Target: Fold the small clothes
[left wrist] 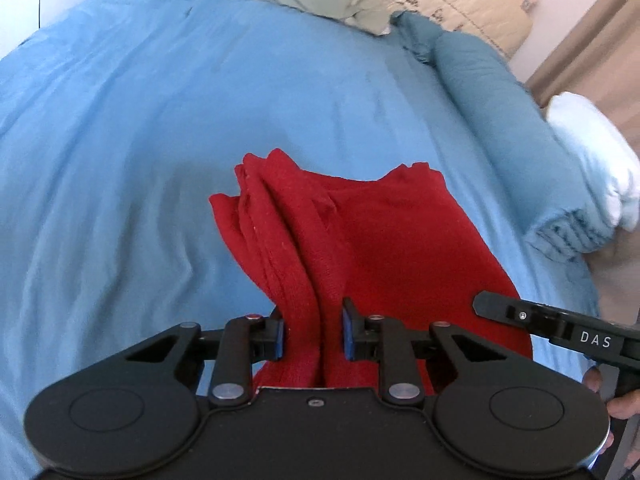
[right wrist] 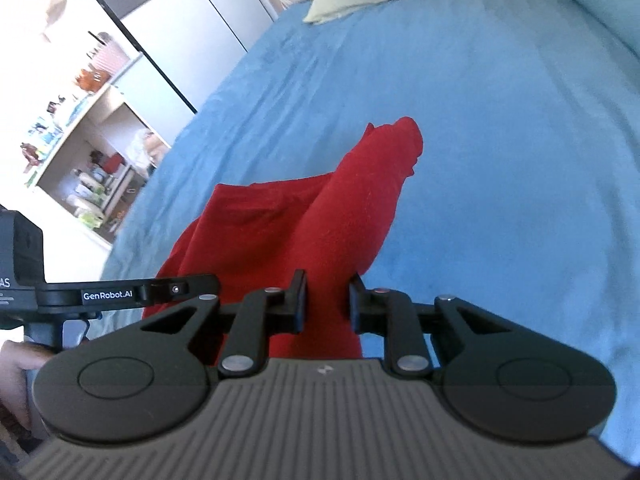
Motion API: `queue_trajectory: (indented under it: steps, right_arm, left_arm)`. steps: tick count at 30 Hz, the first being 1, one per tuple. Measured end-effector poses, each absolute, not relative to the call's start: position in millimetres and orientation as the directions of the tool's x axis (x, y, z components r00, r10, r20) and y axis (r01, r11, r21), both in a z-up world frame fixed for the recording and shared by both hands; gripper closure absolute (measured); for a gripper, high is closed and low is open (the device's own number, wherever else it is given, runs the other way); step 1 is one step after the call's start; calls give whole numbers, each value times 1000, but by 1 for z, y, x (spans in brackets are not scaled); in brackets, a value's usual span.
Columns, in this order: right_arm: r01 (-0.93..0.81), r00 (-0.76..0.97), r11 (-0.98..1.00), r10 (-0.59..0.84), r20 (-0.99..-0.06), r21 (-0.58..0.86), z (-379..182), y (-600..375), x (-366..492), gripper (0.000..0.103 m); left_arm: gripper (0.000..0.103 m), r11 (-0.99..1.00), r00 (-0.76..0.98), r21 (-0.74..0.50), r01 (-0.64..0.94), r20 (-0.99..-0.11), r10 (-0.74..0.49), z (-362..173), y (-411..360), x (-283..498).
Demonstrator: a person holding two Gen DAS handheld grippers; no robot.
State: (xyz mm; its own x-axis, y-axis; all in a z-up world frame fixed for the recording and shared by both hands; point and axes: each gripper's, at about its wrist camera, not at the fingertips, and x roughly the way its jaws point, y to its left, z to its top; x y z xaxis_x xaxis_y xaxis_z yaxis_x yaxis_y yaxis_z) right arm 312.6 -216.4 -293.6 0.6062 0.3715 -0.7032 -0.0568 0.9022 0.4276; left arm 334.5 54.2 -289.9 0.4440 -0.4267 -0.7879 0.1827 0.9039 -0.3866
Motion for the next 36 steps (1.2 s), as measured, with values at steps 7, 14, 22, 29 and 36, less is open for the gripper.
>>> queue_trajectory:
  steps: [7, 14, 22, 29, 36]
  right_arm:
    - [-31, 579, 923, 329, -746, 383, -299, -240, 219, 68]
    - [61, 521, 937, 265, -812, 345, -364, -256, 177, 68]
    - [55, 498, 945, 255, -829, 323, -382, -263, 172, 57]
    - [24, 584, 978, 155, -797, 208, -343, -256, 151, 0]
    - [30, 623, 986, 109, -775, 163, -277, -252, 124, 0]
  left_arm:
    - [75, 904, 403, -360, 231, -810, -425, -305, 12, 266]
    - [75, 926, 410, -227, 302, -846, -341, -357, -30, 234]
    - [66, 944, 427, -163, 285, -861, -278, -362, -42, 232]
    - [0, 960, 546, -120, 252, -802, -243, -319, -21, 217]
    - [0, 978, 595, -49, 205, -787, -164, -248, -1, 192]
